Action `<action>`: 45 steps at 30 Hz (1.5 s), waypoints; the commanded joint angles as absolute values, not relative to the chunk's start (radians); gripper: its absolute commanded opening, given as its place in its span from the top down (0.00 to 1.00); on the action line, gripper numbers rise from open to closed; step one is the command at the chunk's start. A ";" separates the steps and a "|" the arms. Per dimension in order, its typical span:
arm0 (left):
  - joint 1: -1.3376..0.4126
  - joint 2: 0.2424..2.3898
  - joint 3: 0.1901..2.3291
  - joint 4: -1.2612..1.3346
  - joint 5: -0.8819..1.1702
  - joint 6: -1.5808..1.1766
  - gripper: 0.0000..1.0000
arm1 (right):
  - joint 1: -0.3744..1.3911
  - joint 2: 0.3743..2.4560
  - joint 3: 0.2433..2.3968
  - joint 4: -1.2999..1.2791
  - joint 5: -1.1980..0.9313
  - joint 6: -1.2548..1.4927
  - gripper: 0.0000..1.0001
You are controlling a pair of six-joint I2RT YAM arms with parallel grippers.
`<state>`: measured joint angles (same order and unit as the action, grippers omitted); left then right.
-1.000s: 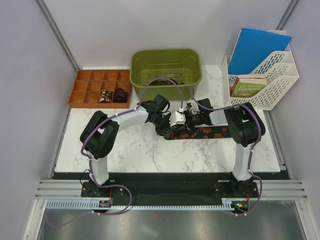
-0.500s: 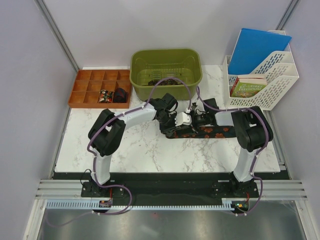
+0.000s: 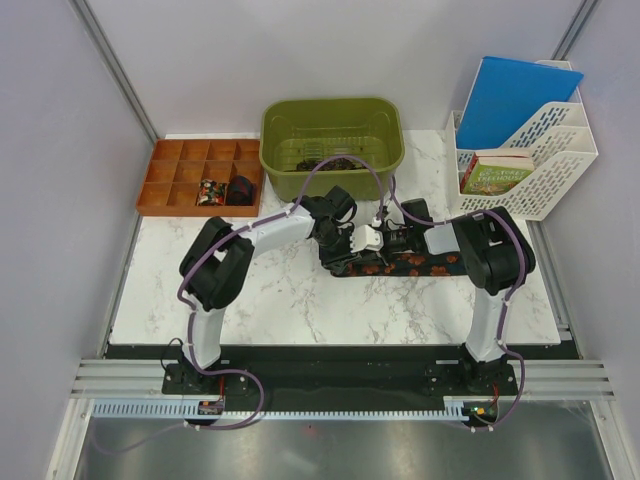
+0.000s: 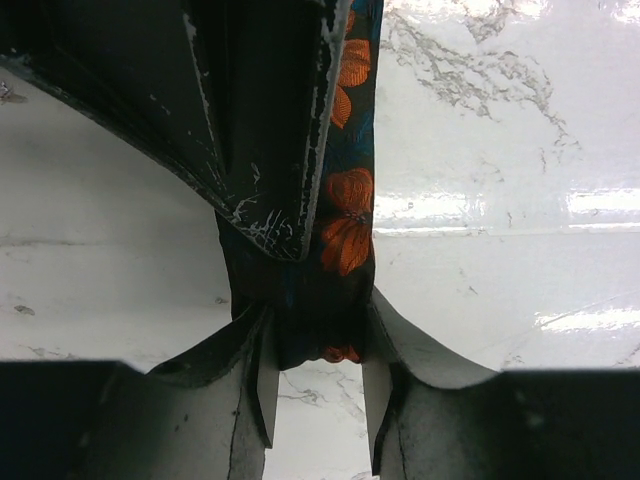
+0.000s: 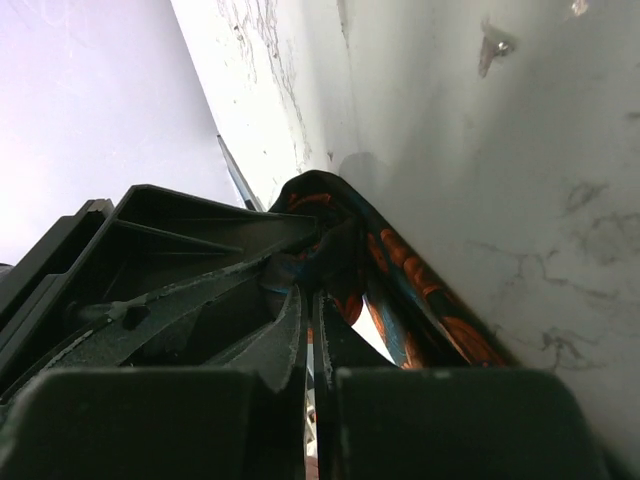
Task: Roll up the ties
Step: Roll the tie at the center of the board.
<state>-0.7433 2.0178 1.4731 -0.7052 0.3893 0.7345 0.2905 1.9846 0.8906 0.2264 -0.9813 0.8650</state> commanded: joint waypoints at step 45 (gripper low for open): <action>-0.730 1.982 1.401 -0.610 0.397 0.693 0.57 | 0.235 1.987 0.917 0.083 -0.902 0.690 0.65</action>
